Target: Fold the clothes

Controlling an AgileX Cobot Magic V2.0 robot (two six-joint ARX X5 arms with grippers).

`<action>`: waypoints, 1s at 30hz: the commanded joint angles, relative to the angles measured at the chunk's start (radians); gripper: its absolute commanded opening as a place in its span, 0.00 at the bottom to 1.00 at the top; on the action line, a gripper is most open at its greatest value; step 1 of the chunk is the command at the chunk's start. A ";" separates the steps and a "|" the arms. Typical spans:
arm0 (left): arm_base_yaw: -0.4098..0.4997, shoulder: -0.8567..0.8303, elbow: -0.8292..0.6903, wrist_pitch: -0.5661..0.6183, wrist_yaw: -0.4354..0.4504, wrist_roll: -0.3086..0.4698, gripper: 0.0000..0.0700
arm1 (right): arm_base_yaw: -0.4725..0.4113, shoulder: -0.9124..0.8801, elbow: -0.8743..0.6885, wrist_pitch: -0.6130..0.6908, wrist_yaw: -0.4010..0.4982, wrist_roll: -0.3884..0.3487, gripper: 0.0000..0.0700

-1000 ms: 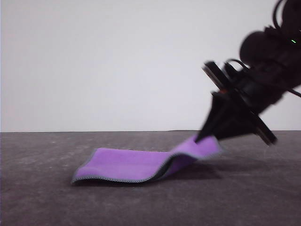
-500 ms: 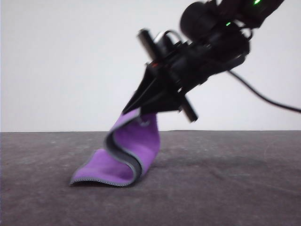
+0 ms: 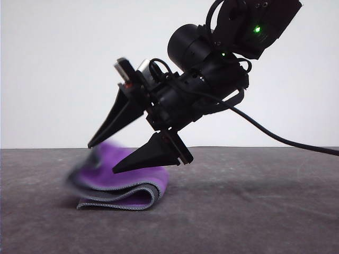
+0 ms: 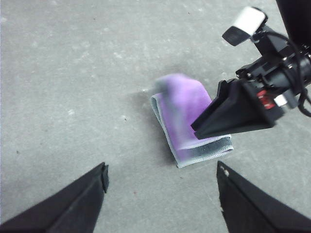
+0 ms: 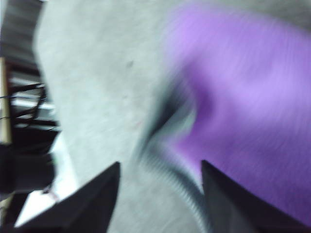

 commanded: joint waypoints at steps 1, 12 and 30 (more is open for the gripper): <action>-0.005 0.004 0.013 0.009 -0.002 0.002 0.62 | -0.004 -0.035 0.022 -0.009 -0.006 -0.010 0.53; -0.005 0.004 0.013 0.007 -0.002 0.002 0.62 | -0.052 -0.337 0.005 -0.340 0.334 -0.380 0.52; -0.005 0.005 0.013 0.011 -0.002 -0.001 0.61 | -0.325 -0.917 -0.525 -0.119 0.507 -0.402 0.46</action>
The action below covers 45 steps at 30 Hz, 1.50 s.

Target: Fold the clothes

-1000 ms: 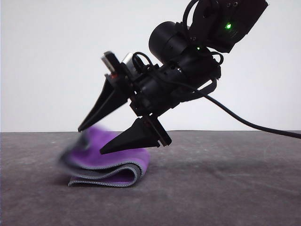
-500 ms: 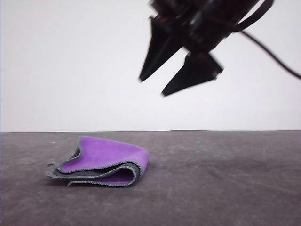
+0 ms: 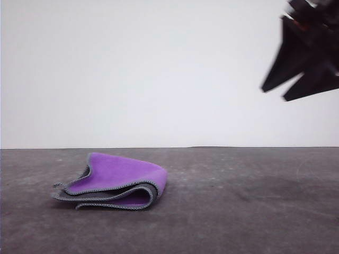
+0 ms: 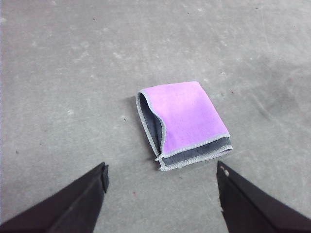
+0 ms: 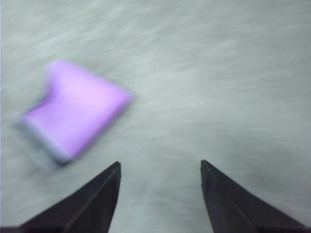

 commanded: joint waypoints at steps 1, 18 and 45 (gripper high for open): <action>-0.005 0.005 0.013 0.011 -0.002 -0.001 0.61 | 0.003 -0.006 -0.027 0.045 0.029 -0.008 0.46; -0.004 0.002 0.014 0.019 0.031 -0.011 0.00 | 0.004 -0.012 -0.054 0.076 0.029 -0.012 0.02; 0.308 -0.276 -0.417 0.528 0.027 0.044 0.00 | 0.004 -0.012 -0.054 0.182 0.028 -0.012 0.02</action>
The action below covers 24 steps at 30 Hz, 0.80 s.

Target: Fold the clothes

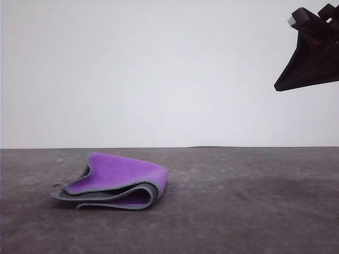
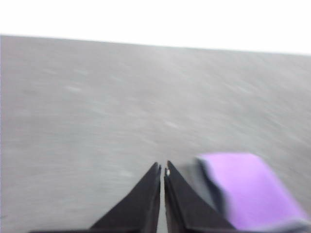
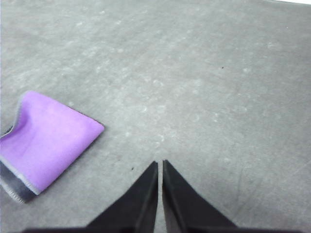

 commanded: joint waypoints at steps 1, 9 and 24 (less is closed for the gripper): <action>0.026 -0.035 -0.035 0.028 -0.001 0.017 0.00 | 0.005 0.004 0.007 0.010 -0.002 -0.004 0.02; 0.087 -0.208 -0.187 0.029 -0.038 0.048 0.00 | 0.005 0.004 0.007 0.010 -0.002 -0.004 0.02; 0.102 -0.238 -0.267 0.104 -0.132 0.072 0.00 | 0.005 0.004 0.007 0.018 -0.002 -0.004 0.02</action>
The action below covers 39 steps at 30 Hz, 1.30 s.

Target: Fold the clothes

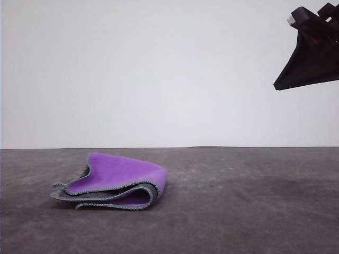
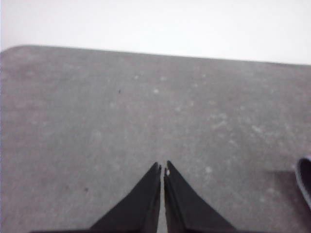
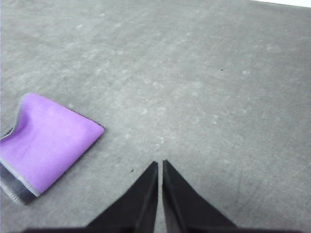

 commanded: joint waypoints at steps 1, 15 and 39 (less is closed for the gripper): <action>0.001 0.000 -0.020 0.009 -0.002 0.017 0.00 | 0.005 0.004 0.007 0.011 -0.002 -0.004 0.02; 0.001 0.001 -0.020 0.009 -0.003 0.018 0.00 | 0.005 0.004 0.007 0.011 -0.002 -0.004 0.02; 0.001 0.001 -0.020 0.009 -0.003 0.018 0.00 | -0.330 -0.730 -0.381 -0.120 0.213 -0.019 0.02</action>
